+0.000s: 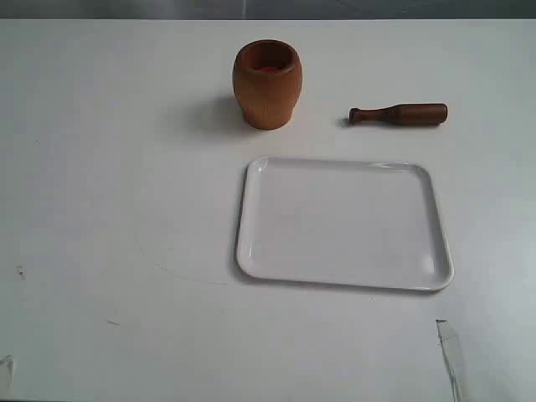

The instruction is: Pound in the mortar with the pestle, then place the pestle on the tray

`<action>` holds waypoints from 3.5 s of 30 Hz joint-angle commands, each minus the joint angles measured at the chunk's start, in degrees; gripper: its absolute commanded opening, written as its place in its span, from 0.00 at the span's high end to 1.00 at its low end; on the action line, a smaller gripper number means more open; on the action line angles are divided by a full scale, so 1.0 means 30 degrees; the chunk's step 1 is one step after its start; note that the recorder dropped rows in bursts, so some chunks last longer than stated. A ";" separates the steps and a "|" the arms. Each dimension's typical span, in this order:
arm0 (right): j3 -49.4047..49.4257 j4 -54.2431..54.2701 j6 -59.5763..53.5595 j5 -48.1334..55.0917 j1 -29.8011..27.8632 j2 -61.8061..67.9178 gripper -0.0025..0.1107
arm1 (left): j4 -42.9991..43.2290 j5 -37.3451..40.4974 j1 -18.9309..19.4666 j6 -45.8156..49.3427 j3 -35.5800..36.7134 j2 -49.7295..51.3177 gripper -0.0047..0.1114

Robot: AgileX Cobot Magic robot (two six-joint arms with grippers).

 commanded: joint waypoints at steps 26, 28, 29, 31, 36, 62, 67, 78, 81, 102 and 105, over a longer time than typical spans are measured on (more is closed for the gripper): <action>0.0071 0.0080 -0.0038 -0.1499 -0.0071 -0.0071 0.98 | -0.0140 -0.0058 -0.0148 -0.0157 0.0011 -0.0023 0.96; 0.0071 0.0569 -0.0038 -0.1931 -0.0071 -0.0071 0.98 | -0.0140 -0.0058 -0.0148 -0.0157 0.0011 -0.0023 0.96; 0.0071 0.1047 -0.0038 -0.2088 -0.0071 -0.0071 0.98 | -0.0140 -0.0058 -0.0148 -0.0157 0.0011 -0.0023 0.96; 0.0071 0.2141 -0.0038 -0.2379 -0.0071 -0.0071 0.98 | -0.0140 -0.0058 -0.0148 -0.0157 0.0011 -0.0023 0.96; 0.0071 0.4445 -0.0075 -0.2526 -0.0071 -0.0071 0.98 | -0.0140 -0.0058 -0.0148 -0.0157 0.0011 -0.0023 0.96; 0.0071 0.8442 0.0008 -0.3300 -0.0071 -0.0071 0.98 | -0.0140 -0.0058 -0.0148 -0.0157 0.0011 -0.0023 0.96; -0.0760 0.8564 -0.0493 -0.4777 -0.0071 -0.0071 0.98 | -0.0140 -0.0058 -0.0148 -0.0157 0.0011 -0.0023 0.96; -1.0307 0.4077 -0.3472 -0.0932 -0.0071 0.5361 0.98 | -0.0140 -0.0058 -0.0148 -0.0157 0.0011 -0.0023 0.96; -1.2372 0.4077 -0.5589 0.1535 -0.0071 0.9092 0.98 | -0.0140 -0.0058 -0.0148 -0.0157 0.0011 -0.0023 0.96; -2.5709 0.4181 -1.4342 1.0855 0.0562 2.7223 0.98 | -0.0140 -0.0058 -0.0148 -0.0157 0.0011 -0.0023 0.96; -2.6619 0.4193 -1.6000 1.2192 0.0562 2.8935 0.98 | -0.0140 -0.0058 -0.0148 -0.0157 0.0011 -0.0023 0.96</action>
